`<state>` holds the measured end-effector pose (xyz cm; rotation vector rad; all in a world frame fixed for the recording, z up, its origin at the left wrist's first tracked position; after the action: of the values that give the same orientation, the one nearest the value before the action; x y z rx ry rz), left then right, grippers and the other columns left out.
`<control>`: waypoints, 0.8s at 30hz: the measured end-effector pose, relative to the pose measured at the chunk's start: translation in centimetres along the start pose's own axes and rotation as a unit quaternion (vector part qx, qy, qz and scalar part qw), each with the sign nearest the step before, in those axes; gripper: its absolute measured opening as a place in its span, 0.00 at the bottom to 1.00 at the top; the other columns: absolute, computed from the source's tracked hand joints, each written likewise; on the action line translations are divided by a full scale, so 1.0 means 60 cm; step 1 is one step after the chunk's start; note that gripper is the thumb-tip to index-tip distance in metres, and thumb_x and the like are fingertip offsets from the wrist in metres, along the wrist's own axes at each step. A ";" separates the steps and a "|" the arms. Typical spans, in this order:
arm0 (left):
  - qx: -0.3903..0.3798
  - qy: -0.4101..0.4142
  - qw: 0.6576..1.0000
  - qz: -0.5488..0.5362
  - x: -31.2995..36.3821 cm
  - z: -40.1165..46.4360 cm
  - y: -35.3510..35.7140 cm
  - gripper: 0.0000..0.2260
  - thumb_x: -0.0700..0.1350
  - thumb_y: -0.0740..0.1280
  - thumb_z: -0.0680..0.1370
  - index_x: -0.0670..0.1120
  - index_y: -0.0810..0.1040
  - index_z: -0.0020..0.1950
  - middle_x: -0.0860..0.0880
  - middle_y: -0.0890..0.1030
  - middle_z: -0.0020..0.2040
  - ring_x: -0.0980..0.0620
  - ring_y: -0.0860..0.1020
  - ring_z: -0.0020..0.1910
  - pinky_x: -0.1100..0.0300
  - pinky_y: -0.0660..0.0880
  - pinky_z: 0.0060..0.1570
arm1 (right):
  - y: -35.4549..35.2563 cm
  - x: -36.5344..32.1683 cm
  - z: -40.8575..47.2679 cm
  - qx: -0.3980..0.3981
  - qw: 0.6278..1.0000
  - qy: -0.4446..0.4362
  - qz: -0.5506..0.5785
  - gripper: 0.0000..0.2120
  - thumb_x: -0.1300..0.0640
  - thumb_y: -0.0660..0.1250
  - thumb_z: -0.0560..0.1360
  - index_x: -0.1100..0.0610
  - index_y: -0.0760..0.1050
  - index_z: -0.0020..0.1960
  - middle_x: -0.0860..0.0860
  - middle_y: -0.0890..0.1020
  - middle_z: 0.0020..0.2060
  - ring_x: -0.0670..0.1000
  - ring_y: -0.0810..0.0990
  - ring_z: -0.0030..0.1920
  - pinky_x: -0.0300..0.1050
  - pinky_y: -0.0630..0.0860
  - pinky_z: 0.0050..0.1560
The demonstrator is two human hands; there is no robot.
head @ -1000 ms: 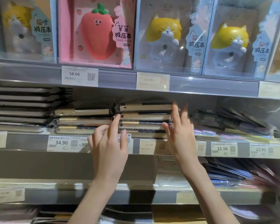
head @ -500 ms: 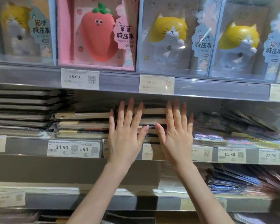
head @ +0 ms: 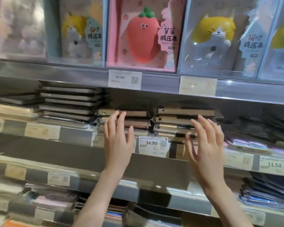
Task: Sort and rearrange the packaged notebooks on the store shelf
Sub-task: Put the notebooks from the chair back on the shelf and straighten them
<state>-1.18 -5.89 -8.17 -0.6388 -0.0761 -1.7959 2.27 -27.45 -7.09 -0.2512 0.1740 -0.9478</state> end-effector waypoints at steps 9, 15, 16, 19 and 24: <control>-0.067 -0.037 0.997 0.032 -0.089 0.051 -0.097 0.27 0.50 0.66 0.76 0.45 0.62 0.72 0.41 0.64 0.69 0.44 0.62 0.67 0.50 0.59 0.66 | 0.047 -0.164 0.024 -0.103 0.982 0.049 0.151 0.24 0.59 0.68 0.74 0.60 0.67 0.67 0.57 0.77 0.59 0.56 0.75 0.59 0.51 0.72 0.60; -0.258 -0.062 0.964 0.006 -0.108 0.083 -0.124 0.32 0.53 0.63 0.77 0.44 0.53 0.75 0.43 0.68 0.70 0.42 0.65 0.67 0.52 0.58 0.66 | 0.060 -0.211 0.034 -0.201 0.958 0.186 0.088 0.36 0.52 0.69 0.73 0.58 0.54 0.74 0.54 0.65 0.71 0.53 0.63 0.71 0.46 0.59 0.70; -0.274 -0.054 0.960 0.014 -0.107 0.086 -0.124 0.33 0.54 0.63 0.77 0.43 0.53 0.75 0.43 0.70 0.69 0.41 0.67 0.66 0.52 0.58 0.66 | 0.061 -0.216 0.041 -0.224 0.952 0.199 0.065 0.38 0.51 0.69 0.73 0.58 0.52 0.75 0.54 0.64 0.72 0.53 0.62 0.71 0.47 0.59 0.71; -0.271 -0.061 0.961 0.005 -0.103 0.095 -0.129 0.32 0.54 0.63 0.77 0.43 0.55 0.75 0.42 0.76 0.61 0.41 0.70 0.62 0.50 0.61 0.64 | 0.064 -0.226 0.054 -0.285 0.937 0.201 0.006 0.40 0.48 0.69 0.72 0.56 0.50 0.75 0.52 0.65 0.71 0.53 0.65 0.69 0.50 0.56 0.70; -0.280 -0.030 0.959 0.041 -0.102 0.107 -0.129 0.29 0.56 0.63 0.77 0.44 0.58 0.73 0.43 0.80 0.54 0.41 0.74 0.56 0.50 0.65 0.61 | 0.055 -0.223 0.076 -0.306 0.928 0.209 -0.042 0.45 0.44 0.73 0.67 0.54 0.51 0.73 0.52 0.77 0.60 0.56 0.76 0.59 0.52 0.60 0.64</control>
<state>-4.64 4.30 -3.46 -1.0807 0.4280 -1.7178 -1.66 -14.01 -3.15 -0.6337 0.8665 -1.0057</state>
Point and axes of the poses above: each hand's wrist, its own z-axis towards the middle knuckle, its own y-axis out of the palm, x = y × z, the point moved 2 cm from there along z, towards the middle knuckle
